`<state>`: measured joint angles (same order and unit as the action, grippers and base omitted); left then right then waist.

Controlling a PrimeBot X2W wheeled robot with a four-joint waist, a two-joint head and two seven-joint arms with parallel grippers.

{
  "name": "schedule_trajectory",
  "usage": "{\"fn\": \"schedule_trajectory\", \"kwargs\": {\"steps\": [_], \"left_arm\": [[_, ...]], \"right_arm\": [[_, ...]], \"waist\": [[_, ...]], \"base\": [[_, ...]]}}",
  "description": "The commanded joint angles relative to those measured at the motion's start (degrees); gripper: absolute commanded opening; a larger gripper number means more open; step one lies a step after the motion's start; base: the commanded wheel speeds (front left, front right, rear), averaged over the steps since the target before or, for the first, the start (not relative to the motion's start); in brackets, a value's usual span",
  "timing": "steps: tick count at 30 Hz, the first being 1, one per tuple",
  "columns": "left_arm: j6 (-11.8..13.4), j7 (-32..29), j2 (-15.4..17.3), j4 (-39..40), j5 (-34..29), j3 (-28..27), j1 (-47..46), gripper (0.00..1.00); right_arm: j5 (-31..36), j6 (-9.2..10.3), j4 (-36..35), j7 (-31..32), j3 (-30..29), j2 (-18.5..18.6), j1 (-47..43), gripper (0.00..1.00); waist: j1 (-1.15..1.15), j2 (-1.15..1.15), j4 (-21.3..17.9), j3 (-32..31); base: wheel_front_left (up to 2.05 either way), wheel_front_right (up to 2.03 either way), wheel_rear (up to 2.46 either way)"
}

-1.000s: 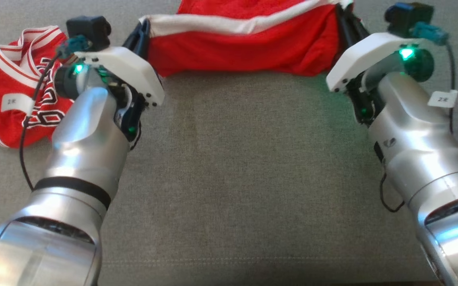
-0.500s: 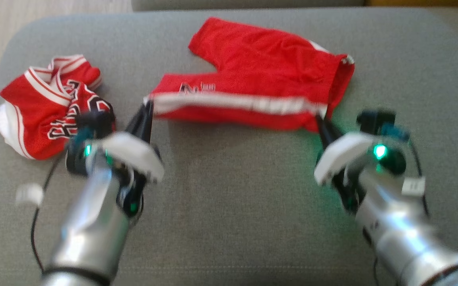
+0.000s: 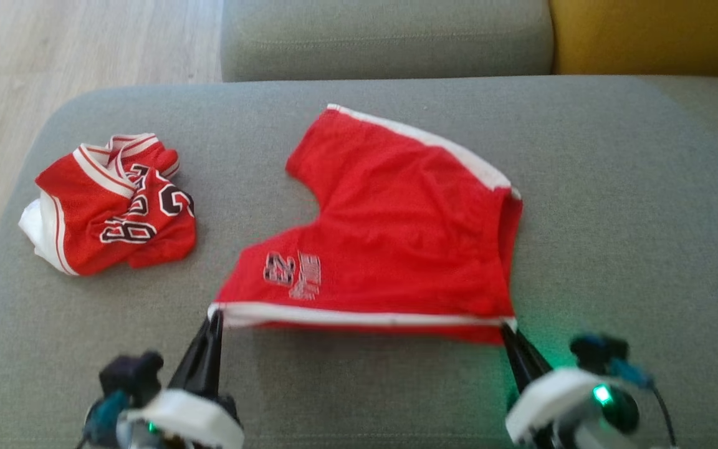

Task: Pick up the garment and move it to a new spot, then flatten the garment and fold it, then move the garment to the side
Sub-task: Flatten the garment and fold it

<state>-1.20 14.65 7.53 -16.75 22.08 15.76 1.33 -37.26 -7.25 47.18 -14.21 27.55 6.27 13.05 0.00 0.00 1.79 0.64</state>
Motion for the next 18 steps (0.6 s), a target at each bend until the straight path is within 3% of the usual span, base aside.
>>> {"fn": "schedule_trajectory", "kwargs": {"steps": [1,6,11,14,18], "left_arm": [[0.45,0.34,1.06,2.48,-0.14,-2.48,-1.88,0.0],[2.9,-1.6,2.02,10.35,0.58,-3.37,5.45,0.0],[4.77,-4.31,2.98,17.64,0.67,-3.56,10.06,0.0],[4.71,-5.76,4.0,20.12,0.32,-3.31,9.81,0.0],[2.62,-6.79,5.34,20.59,0.16,-2.72,4.7,0.0]], "right_arm": [[0.68,-0.24,-2.08,-0.76,0.31,0.31,0.16,0.0],[6.19,-0.24,-15.19,2.84,-6.61,0.45,-12.07,0.0],[12.87,-0.24,-33.97,11.76,-14.23,-1.57,-24.67,0.0],[15.35,-0.24,-44.67,16.97,-16.43,-2.75,-29.11,0.0],[15.47,-0.24,-52.19,21.5,-18.64,-3.31,-30.04,0.0]], "waist": [[0.0,0.0,-0.12,-0.2],[0.0,0.0,-0.76,-1.05],[0.0,0.0,-0.96,-1.0],[0.0,0.0,-1.14,-0.21],[0.0,0.0,-0.83,2.04]], "base": [[0.0,0.0,0.0],[0.0,0.0,0.0],[0.0,0.0,0.0],[0.0,0.0,0.0],[0.0,0.0,0.0]]}}
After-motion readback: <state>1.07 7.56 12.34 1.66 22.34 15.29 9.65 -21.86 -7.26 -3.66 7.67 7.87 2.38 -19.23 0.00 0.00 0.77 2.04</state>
